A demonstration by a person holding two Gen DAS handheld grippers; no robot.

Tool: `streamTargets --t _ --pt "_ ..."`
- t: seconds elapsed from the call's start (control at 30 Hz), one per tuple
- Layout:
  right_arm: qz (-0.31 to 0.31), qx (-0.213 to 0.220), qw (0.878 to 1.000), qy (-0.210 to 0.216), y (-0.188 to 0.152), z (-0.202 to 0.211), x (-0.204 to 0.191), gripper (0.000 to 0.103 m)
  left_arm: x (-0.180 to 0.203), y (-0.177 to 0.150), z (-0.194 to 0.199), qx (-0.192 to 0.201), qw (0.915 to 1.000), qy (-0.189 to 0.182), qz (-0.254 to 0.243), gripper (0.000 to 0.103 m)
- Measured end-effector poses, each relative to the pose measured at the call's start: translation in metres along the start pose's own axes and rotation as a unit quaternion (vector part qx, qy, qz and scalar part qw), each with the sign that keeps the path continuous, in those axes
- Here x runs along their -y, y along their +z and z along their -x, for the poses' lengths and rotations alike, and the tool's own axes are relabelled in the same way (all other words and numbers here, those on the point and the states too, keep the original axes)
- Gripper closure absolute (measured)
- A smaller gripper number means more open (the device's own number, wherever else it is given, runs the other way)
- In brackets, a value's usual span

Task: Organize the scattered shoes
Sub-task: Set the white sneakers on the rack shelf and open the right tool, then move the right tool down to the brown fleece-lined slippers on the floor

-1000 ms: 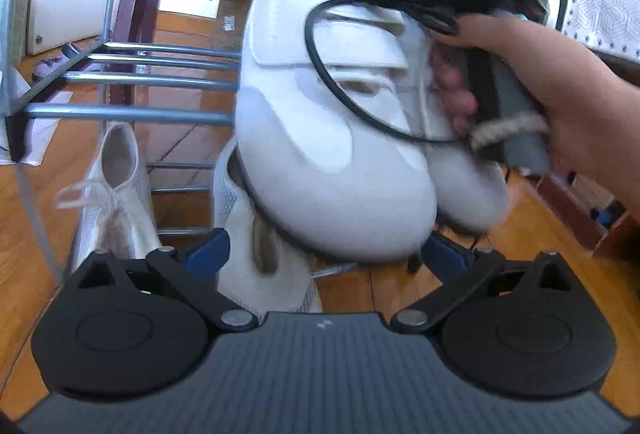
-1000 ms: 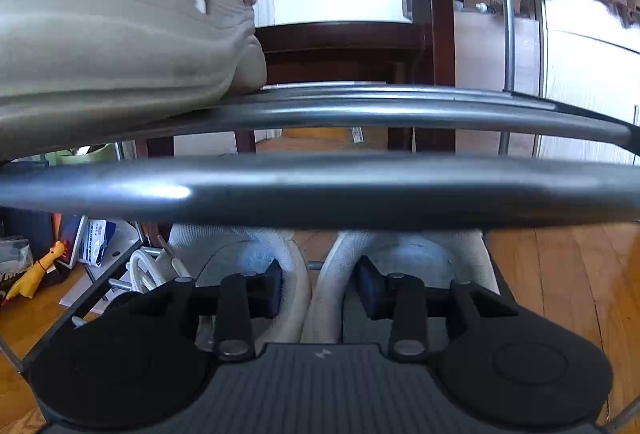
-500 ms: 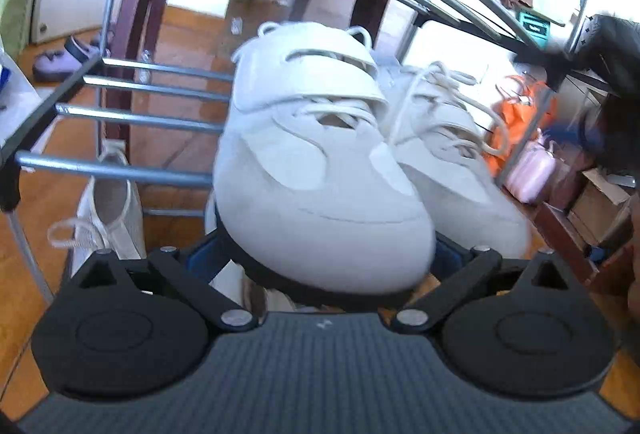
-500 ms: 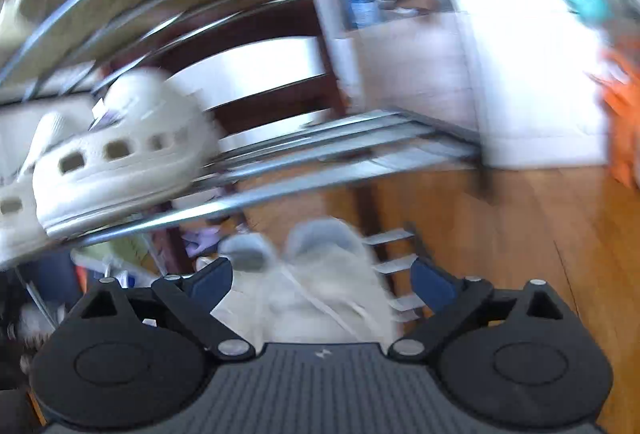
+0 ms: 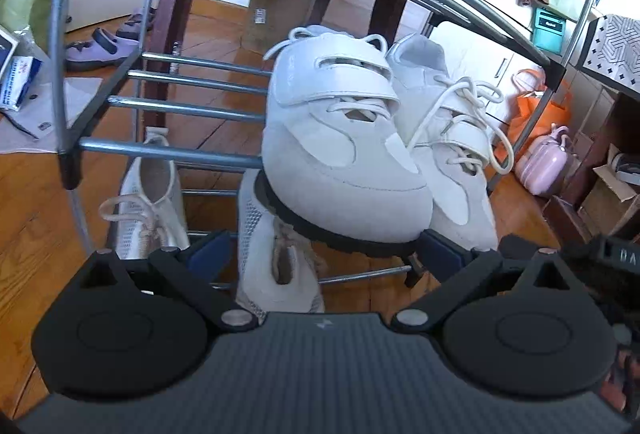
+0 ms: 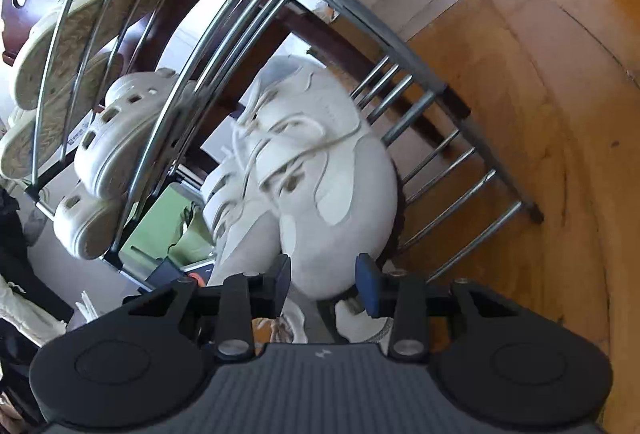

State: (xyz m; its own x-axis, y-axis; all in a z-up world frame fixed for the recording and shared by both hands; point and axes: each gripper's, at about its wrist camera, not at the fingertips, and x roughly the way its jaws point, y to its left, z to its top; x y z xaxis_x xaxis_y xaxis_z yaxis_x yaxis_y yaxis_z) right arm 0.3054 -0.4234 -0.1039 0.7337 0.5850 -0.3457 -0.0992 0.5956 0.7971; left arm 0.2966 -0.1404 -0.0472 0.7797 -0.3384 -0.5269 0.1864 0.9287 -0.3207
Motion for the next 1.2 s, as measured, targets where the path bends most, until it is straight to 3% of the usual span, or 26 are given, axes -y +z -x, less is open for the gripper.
streamTargets --t 0.23,0.33,0.5,0.67,0.73,0.8,0.9,0.97,1.03,1.07,1.1,1.13,1.17,1.2 --pt "-0.047 0.002 0.999 0.016 -0.001 -0.005 0.011 0.065 0.005 0.007 -0.006 -0.008 0.9998 -0.005 0.019 0.002" --pt "-0.048 -0.003 0.999 0.017 -0.003 -0.003 0.008 0.058 0.005 0.010 -0.007 -0.006 0.9998 -0.003 0.017 0.002" --pt "-0.055 -0.003 0.998 0.024 -0.014 -0.006 0.013 0.057 0.001 0.014 -0.015 -0.015 0.9995 -0.002 0.027 0.002" --pt "-0.020 0.030 0.999 0.034 -0.010 -0.009 -0.002 0.074 0.003 0.012 -0.011 -0.017 0.9991 0.008 0.038 0.004" --pt "-0.013 0.037 0.999 0.026 -0.012 -0.007 -0.005 0.075 0.003 0.013 -0.005 -0.011 0.9993 0.007 0.034 0.004" --pt "-0.037 0.040 0.998 0.044 -0.010 -0.012 0.006 0.075 0.002 0.015 -0.003 -0.011 0.9993 0.014 0.033 0.004" --pt "0.009 0.062 0.998 0.017 0.005 -0.019 -0.004 0.075 0.009 0.025 -0.013 -0.022 0.9991 0.033 0.015 0.001" --pt "0.027 0.100 0.995 0.000 0.022 -0.030 -0.001 0.075 0.015 0.030 -0.018 -0.018 0.9990 0.042 0.000 0.000" --pt "-0.020 0.089 0.996 -0.004 0.032 -0.039 0.011 0.075 0.027 0.038 -0.025 -0.009 0.9977 0.065 -0.020 0.006" --pt "-0.077 0.069 0.995 0.008 0.032 -0.037 0.019 0.072 0.030 0.041 -0.023 -0.017 0.9977 0.065 -0.012 0.007" --pt "-0.091 0.063 0.994 0.020 0.025 -0.021 0.016 0.069 0.032 0.043 -0.015 -0.038 0.9985 0.039 0.005 0.007" --pt "-0.101 0.058 0.993 0.032 0.018 -0.004 0.012 0.056 0.033 0.043 -0.011 -0.046 0.9985 0.028 0.010 0.005" --pt "-0.092 0.057 0.994 0.016 0.013 0.018 0.003 0.042 0.040 0.038 0.004 -0.075 0.9971 -0.007 0.009 0.004" --pt "-0.088 0.057 0.994 0.011 0.011 0.024 0.000 0.034 0.046 0.035 0.011 -0.092 0.9956 -0.019 0.002 0.002"
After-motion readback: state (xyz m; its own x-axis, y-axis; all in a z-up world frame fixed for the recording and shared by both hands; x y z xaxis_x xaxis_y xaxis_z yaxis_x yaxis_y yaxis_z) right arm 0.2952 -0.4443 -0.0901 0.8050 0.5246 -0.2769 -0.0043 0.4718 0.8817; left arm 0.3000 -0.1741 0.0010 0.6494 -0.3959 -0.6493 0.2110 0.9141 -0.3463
